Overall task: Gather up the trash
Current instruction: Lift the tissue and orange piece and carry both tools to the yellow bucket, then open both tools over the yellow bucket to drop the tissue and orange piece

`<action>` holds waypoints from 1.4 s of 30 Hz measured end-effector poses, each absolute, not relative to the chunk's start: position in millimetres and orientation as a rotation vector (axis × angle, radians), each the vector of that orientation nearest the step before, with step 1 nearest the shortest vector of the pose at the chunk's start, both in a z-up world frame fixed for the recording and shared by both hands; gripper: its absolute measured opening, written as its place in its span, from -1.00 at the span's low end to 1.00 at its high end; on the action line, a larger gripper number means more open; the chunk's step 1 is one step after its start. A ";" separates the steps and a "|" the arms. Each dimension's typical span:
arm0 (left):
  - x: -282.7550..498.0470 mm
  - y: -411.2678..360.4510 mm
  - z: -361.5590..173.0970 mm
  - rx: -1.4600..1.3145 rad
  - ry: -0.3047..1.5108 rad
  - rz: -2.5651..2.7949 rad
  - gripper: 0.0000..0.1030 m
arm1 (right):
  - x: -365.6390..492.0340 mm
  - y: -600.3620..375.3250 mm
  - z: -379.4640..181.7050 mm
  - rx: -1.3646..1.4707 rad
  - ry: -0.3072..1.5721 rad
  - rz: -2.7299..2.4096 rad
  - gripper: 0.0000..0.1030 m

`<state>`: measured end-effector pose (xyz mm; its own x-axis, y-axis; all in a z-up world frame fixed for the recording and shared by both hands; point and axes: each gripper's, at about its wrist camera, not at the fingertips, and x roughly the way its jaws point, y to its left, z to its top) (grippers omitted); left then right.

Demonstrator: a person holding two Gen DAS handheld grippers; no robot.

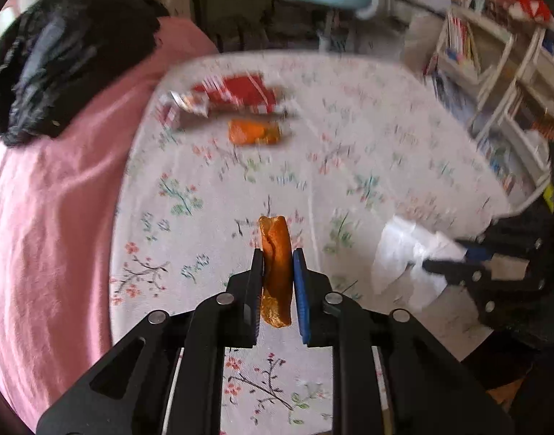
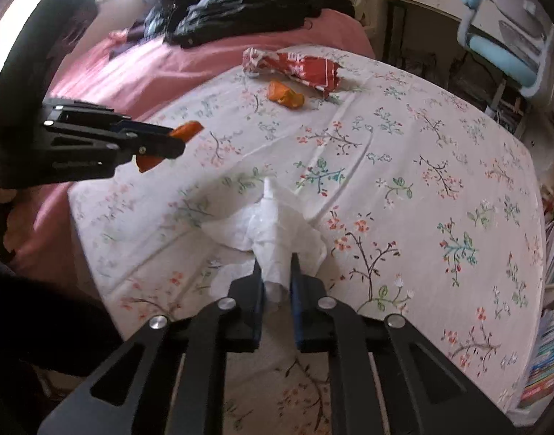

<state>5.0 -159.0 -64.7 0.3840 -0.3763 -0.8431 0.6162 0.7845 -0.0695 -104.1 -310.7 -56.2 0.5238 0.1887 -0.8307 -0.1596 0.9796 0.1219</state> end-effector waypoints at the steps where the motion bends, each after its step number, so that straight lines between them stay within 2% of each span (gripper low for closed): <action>1: 0.6 -156.1 -57.7 0.258 0.969 -0.631 -0.69 | -107.2 -311.0 -52.8 0.046 0.989 0.210 -0.74; 11: -77.2 -138.1 -18.9 0.261 0.810 -0.572 -0.69 | -181.6 -275.2 -30.1 0.111 0.947 0.324 -0.74; 18: -120.1 -126.2 -18.0 0.258 0.789 -0.570 -0.69 | -225.4 -240.0 -55.0 0.059 1.065 0.412 -0.74; 21: -133.4 -122.7 -20.5 0.261 0.791 -0.572 -0.69 | -234.6 -229.3 -66.8 0.014 1.115 0.426 -0.65; 24: -145.7 -120.7 -24.9 0.269 0.801 -0.576 -0.69 | -239.3 -227.0 -75.9 0.010 1.153 0.404 0.16; 32: -183.3 -125.6 -51.4 0.317 0.891 -0.620 -0.69 | -245.7 -267.9 -62.5 0.097 1.070 0.192 0.27; 35: -200.6 -132.5 -68.9 0.353 0.975 -0.688 -0.68 | -247.6 -296.4 -48.0 0.191 0.974 0.060 0.44; 38: -221.1 -145.5 -87.9 0.437 1.059 -0.759 -0.38 | -250.1 -318.9 -37.8 0.272 0.883 -0.038 0.56; 40: -232.4 -152.3 -92.3 0.504 1.047 -0.763 0.08 | -252.4 -327.9 -35.8 0.298 0.852 -0.083 0.57; 42: -239.7 -155.1 -89.2 0.548 0.992 -0.736 0.24 | -253.7 -332.7 -33.8 0.312 0.832 -0.116 0.59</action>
